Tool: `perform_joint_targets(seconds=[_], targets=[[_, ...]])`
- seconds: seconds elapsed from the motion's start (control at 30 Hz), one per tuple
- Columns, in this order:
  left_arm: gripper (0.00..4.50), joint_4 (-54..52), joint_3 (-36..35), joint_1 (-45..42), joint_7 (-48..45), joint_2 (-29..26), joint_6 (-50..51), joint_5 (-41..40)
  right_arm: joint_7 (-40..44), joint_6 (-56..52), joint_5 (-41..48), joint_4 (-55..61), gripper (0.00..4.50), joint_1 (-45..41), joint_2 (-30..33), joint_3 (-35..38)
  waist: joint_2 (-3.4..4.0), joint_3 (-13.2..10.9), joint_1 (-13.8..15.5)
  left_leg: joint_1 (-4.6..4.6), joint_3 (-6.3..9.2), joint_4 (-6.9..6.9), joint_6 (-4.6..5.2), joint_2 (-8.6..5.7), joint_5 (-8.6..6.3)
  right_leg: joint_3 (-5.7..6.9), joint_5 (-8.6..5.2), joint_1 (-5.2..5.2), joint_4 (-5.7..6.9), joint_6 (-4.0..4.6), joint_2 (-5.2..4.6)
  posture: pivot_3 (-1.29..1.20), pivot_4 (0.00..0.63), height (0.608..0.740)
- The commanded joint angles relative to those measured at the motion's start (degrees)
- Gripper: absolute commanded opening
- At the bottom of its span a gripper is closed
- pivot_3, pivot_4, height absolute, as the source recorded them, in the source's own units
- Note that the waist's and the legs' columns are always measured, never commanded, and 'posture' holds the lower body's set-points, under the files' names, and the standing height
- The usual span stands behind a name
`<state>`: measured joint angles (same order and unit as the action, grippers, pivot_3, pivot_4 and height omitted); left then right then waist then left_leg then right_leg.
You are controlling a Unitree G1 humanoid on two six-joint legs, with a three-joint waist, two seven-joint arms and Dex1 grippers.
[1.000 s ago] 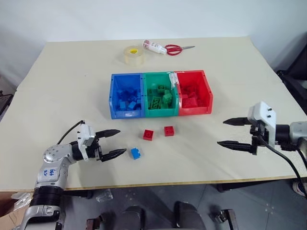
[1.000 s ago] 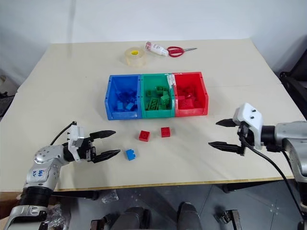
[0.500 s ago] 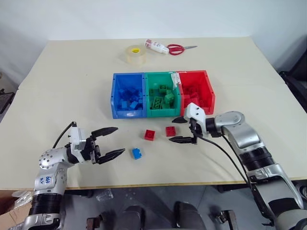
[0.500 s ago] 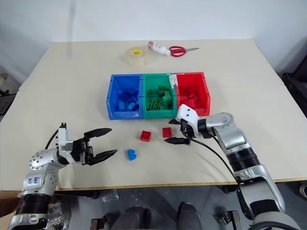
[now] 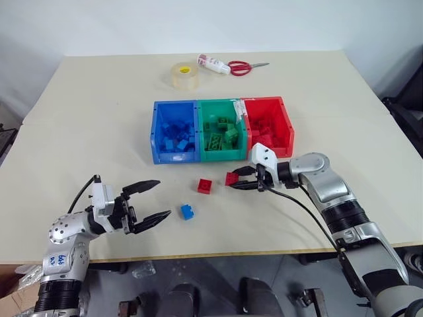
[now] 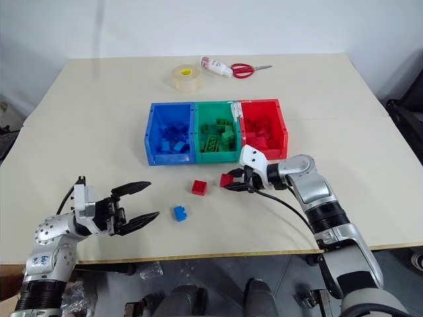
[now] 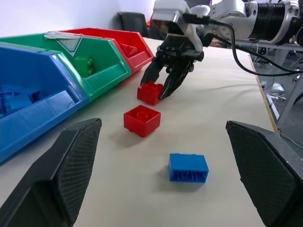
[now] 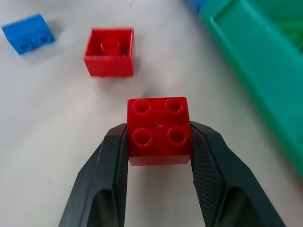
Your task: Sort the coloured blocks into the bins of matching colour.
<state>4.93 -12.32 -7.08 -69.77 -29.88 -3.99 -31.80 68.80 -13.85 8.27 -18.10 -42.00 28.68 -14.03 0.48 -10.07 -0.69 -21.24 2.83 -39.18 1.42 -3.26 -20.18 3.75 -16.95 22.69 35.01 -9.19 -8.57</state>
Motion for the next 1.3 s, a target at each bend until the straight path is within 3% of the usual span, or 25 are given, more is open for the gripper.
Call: perform_joint_targets(seconds=[0.03,0.23,0.4,0.53,0.67,0.7,0.77,0.97,1.13,1.3], targets=[[4.50,0.3,0.3,-1.8,-0.7,0.3,-0.1,-1.0,-1.6,-3.4,3.4,7.4,1.44,0.3,1.4,4.6,0.00,0.0,0.0,0.00,0.00,0.00,0.00,-0.01,0.00,0.00,0.00,0.00,0.00,0.00,0.00,0.00,0.150,0.740],[4.50,2.6,0.8,-4.1,-1.9,0.6,0.0,-0.7,-6.0,-4.5,4.0,6.2,1.44,-5.4,5.0,10.8,0.00,0.0,0.1,0.00,-0.05,0.00,0.00,-0.02,0.00,-0.03,0.00,0.00,-0.01,0.00,-0.01,0.00,0.150,0.740],[4.50,5.1,1.9,-6.4,-2.6,1.2,-0.7,0.0,-10.9,4.7,-1.8,-12.5,1.44,-15.3,5.6,11.0,0.00,0.0,-0.5,0.02,-0.06,0.02,0.00,0.00,0.00,-0.01,0.00,0.00,0.01,0.00,0.01,0.00,0.150,0.740],[4.50,6.7,2.5,-8.1,-2.9,2.0,-1.4,0.6,-15.2,11.1,-6.0,-27.6,2.89,-22.1,3.9,9.7,0.00,0.0,-1.1,0.02,-0.07,0.07,0.01,-0.05,0.00,-0.03,0.00,0.01,0.01,0.00,-0.02,0.00,0.150,0.740],[4.50,7.3,2.5,-8.6,-3.2,2.1,-1.6,0.7,-14.3,14.7,-6.9,-32.1,4.21,-24.6,3.2,10.1,0.00,0.0,-1.6,0.00,-0.07,0.19,0.01,-0.01,0.00,-0.01,0.00,0.11,0.02,0.00,0.01,0.00,0.150,0.740],[4.50,7.3,2.5,-8.6,-3.2,2.1,-1.7,0.7,-14.0,15.2,-6.9,-32.3,4.48,-24.8,3.2,10.2,0.00,0.0,-1.7,0.00,-0.07,0.19,0.01,-0.01,0.00,0.00,0.00,0.11,0.02,0.00,0.01,0.00,0.150,0.740],[4.50,7.4,2.5,-8.6,-3.4,2.0,-1.7,0.7,-12.8,15.7,-6.8,-31.5,4.48,-24.5,3.6,10.4,0.00,0.0,-1.9,-0.01,-0.07,0.16,0.01,-0.01,0.00,-0.01,0.00,0.11,0.01,0.00,0.00,0.00,0.150,0.740],[4.50,8.3,2.9,-9.3,-4.1,2.1,-1.6,0.8,-5.6,12.2,-3.5,-21.4,4.48,-18.7,6.0,11.3,0.01,0.0,-1.7,-0.02,-0.04,0.10,0.01,-0.01,0.00,-0.01,0.00,0.10,0.05,0.00,-0.01,0.00,0.150,0.740],[4.50,10.0,3.5,-10.5,-5.4,2.2,-1.7,0.9,3.8,0.9,5.6,0.0,4.48,-4.3,12.4,13.7,0.00,0.0,-0.5,-0.09,0.13,0.02,0.01,-0.03,0.00,0.12,0.00,0.00,0.00,0.00,-0.03,0.00,0.150,0.740],[4.50,11.8,3.6,-11.4,-6.4,2.0,-2.1,1.1,6.7,-7.8,12.2,16.9,4.48,15.3,23.9,22.8,0.01,0.0,0.8,-0.10,0.03,-0.03,0.02,-0.03,0.00,0.09,0.00,-0.02,-0.04,0.00,-0.03,0.00,0.150,0.740]])
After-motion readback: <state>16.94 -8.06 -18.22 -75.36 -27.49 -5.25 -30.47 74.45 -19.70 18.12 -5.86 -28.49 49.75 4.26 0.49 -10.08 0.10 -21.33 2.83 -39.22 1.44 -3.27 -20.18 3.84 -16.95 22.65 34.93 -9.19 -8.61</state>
